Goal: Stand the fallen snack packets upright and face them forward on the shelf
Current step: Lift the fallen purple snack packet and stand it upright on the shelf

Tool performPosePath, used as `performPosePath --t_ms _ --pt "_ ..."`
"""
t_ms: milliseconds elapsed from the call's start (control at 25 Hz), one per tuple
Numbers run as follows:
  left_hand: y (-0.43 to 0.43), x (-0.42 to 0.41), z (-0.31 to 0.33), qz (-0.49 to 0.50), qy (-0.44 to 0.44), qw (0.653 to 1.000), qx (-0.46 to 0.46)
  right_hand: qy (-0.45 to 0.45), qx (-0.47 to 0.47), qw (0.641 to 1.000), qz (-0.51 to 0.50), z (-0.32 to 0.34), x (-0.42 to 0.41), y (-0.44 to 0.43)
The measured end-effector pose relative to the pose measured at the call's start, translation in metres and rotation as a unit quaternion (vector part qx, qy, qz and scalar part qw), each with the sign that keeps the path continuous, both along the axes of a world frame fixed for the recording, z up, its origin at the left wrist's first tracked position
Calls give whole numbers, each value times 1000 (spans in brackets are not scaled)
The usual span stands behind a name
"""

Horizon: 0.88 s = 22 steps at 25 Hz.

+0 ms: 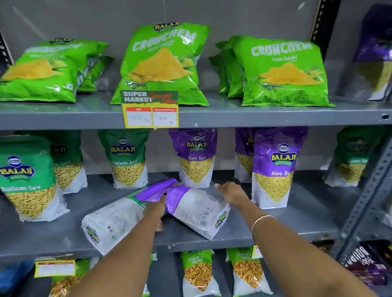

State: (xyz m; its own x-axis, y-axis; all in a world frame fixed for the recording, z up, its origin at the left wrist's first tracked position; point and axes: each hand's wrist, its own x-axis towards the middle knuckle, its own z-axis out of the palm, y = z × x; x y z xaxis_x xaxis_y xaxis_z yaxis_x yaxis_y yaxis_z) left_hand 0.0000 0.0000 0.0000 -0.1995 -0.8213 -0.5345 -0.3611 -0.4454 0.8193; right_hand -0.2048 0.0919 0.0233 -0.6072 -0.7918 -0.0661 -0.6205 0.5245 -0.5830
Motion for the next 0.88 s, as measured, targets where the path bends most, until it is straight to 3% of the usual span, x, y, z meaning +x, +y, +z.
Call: performPosePath --t_ms 160,360,600,720,880 --pt "-2 -29 -18 27 119 987 108 -178 66 980 57 -20 -18 -14" --pt "-7 -35 -18 82 185 971 129 -255 81 960 77 -33 -32 -21" --pt "-25 -34 29 23 202 978 38 -270 64 953 122 -5 -26 -10" --pt "-37 -45 53 -24 180 982 -59 -279 -14 953 119 -4 -22 -12" --pt "-43 -62 57 -84 139 976 -142 -237 -114 964 29 -33 -23 -28"
